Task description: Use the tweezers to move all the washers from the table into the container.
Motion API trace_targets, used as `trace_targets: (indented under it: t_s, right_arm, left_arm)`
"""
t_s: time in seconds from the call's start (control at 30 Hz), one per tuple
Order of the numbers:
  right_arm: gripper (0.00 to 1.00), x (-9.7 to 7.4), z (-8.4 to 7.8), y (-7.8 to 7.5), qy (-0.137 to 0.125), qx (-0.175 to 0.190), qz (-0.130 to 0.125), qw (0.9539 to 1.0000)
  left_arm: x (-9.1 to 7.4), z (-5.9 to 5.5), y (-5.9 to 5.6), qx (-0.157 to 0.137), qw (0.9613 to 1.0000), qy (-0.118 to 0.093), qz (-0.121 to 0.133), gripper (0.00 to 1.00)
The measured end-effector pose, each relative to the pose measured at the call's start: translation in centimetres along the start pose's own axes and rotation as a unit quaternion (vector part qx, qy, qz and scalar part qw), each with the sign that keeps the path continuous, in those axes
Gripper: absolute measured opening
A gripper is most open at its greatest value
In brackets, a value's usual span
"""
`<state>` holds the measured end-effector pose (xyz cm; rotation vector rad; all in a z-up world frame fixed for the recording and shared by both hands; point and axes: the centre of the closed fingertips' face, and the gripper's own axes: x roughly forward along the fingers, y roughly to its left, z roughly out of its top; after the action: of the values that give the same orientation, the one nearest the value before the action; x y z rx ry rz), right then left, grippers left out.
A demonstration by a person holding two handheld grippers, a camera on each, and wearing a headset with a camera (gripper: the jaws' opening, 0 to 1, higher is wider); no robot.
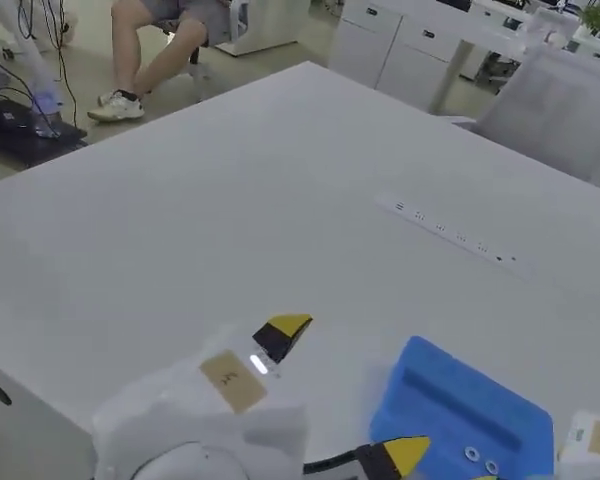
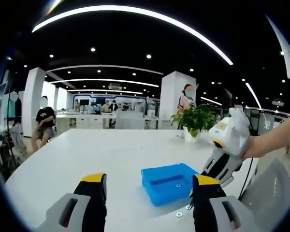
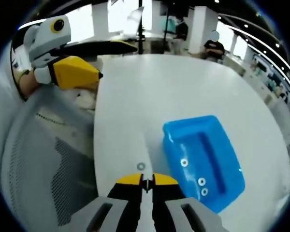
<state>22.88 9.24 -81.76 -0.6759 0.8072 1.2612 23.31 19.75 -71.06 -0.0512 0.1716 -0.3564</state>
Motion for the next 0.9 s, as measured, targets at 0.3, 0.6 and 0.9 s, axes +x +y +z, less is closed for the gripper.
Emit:
trace_targets:
  t_s: [0.3,0.6,0.9]
  right_arm:
    - [0.03,0.2,0.0,-0.1,-0.004,0.003,0.001,1.0]
    - [0.03,0.2,-0.4,0.0,-0.021,0.032,-0.013,0.9992]
    - [0.03,0.1,-0.5,-0.7,-0.071,0.116,-0.028,0.9904]
  left_arm:
    - [0.2,-0.2,-0.5,0.005,0.9999,0.005,-0.011,0.72]
    - [0.3,-0.3,-0.8,0.005,0.9998,0.007,-0.018,0.72]
    - [0.4,-0.6,-1.4,0.008,0.9993,0.017,-0.032,0.72]
